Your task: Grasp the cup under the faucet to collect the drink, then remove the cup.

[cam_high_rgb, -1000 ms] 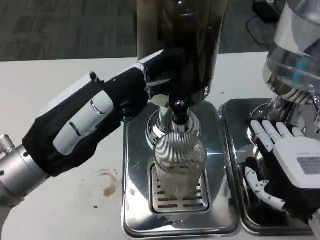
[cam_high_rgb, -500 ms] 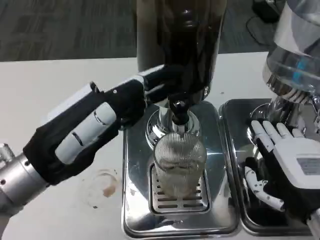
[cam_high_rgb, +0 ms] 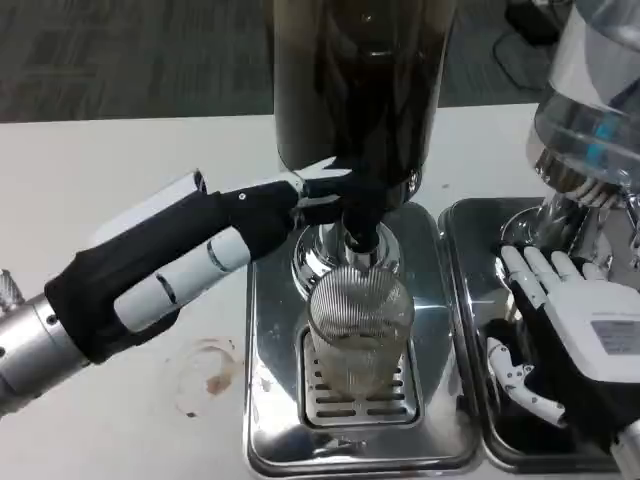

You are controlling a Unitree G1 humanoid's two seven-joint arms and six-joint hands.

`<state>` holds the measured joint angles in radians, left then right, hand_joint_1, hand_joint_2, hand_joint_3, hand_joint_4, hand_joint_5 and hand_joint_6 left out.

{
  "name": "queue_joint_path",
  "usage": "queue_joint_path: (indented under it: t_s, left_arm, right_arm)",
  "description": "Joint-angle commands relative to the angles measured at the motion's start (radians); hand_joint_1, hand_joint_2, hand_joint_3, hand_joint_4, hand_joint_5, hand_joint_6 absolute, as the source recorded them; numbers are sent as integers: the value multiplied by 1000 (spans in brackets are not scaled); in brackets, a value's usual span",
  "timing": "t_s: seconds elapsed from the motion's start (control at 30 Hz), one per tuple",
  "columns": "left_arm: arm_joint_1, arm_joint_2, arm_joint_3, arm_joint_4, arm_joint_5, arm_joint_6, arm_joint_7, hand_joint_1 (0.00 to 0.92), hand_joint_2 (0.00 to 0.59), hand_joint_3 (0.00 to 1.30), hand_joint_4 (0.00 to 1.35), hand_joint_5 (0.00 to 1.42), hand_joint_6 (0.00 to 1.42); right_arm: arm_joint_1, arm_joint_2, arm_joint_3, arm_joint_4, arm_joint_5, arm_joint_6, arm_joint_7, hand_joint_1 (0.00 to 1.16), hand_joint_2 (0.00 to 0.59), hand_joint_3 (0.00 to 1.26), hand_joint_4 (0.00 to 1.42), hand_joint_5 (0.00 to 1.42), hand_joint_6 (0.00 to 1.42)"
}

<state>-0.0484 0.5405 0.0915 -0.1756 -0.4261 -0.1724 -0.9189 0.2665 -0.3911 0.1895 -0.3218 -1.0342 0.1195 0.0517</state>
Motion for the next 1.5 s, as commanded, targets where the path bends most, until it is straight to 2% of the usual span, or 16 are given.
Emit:
queue_joint_path:
  t_s: [0.03,0.23,0.43,0.87,1.23,1.3,1.4,1.5]
  left_arm:
    - [-13,36,-43,16,52,-61,-64,0,228,257,0,156,67]
    - [-29,78,-69,7,106,-154,-66,0,248,276,0,154,70]
    - [-24,95,-90,-7,117,-181,-59,0,262,281,0,145,59]
    - [5,104,-104,-55,119,-181,-29,0,274,282,0,142,57]
    - [18,111,-98,-74,117,-167,-9,0,280,282,0,142,56]
    - [19,111,-96,-71,118,-168,-7,0,280,282,0,142,56]
    - [21,112,-94,-71,120,-170,-4,0,281,282,0,142,56]
    - [25,112,-91,-74,122,-170,2,0,281,282,0,142,56]
  right_arm:
    - [6,7,5,-12,-4,12,-14,177,549,0,0,0,0]
    - [3,8,8,-14,-4,15,-16,177,549,0,0,0,0]
    - [-2,1,-2,-17,4,14,-10,177,549,1,0,0,0]
    - [5,-26,-27,-55,14,10,20,176,549,4,0,0,0]
    - [-6,-27,-31,-53,22,8,31,175,549,5,0,0,1]
    - [-4,-14,-42,-52,48,13,28,175,549,5,0,0,1]
    - [10,16,-78,-65,137,14,16,175,549,5,0,0,1]
    - [12,49,-139,-63,347,-9,65,204,521,5,15,0,55]
